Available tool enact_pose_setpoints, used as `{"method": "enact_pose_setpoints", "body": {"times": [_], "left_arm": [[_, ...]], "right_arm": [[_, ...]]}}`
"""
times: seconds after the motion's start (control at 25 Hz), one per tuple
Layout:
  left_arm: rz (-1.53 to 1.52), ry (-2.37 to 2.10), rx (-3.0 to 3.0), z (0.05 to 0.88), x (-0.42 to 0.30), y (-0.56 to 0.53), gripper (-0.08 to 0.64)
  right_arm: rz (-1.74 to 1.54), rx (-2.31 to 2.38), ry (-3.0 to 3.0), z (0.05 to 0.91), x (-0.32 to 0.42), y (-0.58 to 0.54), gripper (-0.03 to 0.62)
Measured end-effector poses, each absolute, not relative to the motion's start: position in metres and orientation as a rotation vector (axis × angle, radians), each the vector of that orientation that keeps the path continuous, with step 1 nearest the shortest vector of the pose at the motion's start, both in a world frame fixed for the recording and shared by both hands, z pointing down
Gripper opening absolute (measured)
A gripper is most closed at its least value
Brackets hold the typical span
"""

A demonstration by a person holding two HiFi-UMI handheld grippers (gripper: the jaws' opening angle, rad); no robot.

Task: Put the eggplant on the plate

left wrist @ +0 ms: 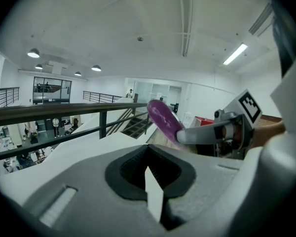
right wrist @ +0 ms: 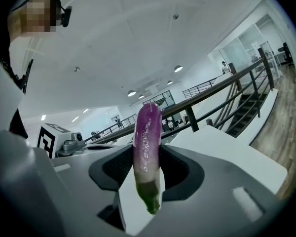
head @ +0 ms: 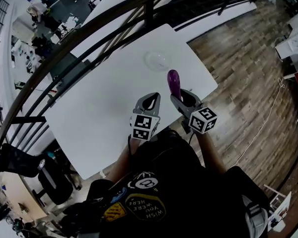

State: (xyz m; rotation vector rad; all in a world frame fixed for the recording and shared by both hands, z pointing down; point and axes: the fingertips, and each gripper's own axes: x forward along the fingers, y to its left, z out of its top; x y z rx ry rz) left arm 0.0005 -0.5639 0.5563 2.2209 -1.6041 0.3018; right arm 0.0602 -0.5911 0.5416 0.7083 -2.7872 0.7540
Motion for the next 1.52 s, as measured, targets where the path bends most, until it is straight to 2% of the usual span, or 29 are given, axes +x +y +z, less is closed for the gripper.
{"method": "enact_pose_setpoints", "body": {"times": [0.28,0.56,0.76,1.04,1.16,1.32,1.52], "left_arm": [[0.404,-1.667,2.055,0.598,0.001,-0.618,0.005],[0.417,-1.641,1.960,0.612,-0.018,-0.603,0.005],[0.376,-1.688,1.888,0.620,-0.053,-0.601,0.005],[0.332,-1.721,1.849,0.625,-0.080,-0.607,0.005],[0.324,-1.717,1.859,0.625,-0.085,-0.609,0.005],[0.315,-1.707,1.886,0.620,-0.083,-0.616,0.005],[0.307,-1.660,1.929,0.608,-0.059,-0.626,0.005]], "right_arm": [[0.734,0.550,-2.712,0.601,0.050,-0.682,0.175],[0.410,0.511,-2.394,0.756,0.000,-0.763,0.176],[0.209,0.490,-2.184,0.804,-0.028,-0.800,0.176],[0.091,0.434,-2.032,0.825,-0.049,-0.808,0.182],[0.108,0.455,-2.055,0.818,-0.051,-0.804,0.224],[0.199,0.569,-2.218,0.767,-0.039,-0.788,0.222],[0.384,0.755,-2.482,0.662,-0.005,-0.727,0.150]]}}
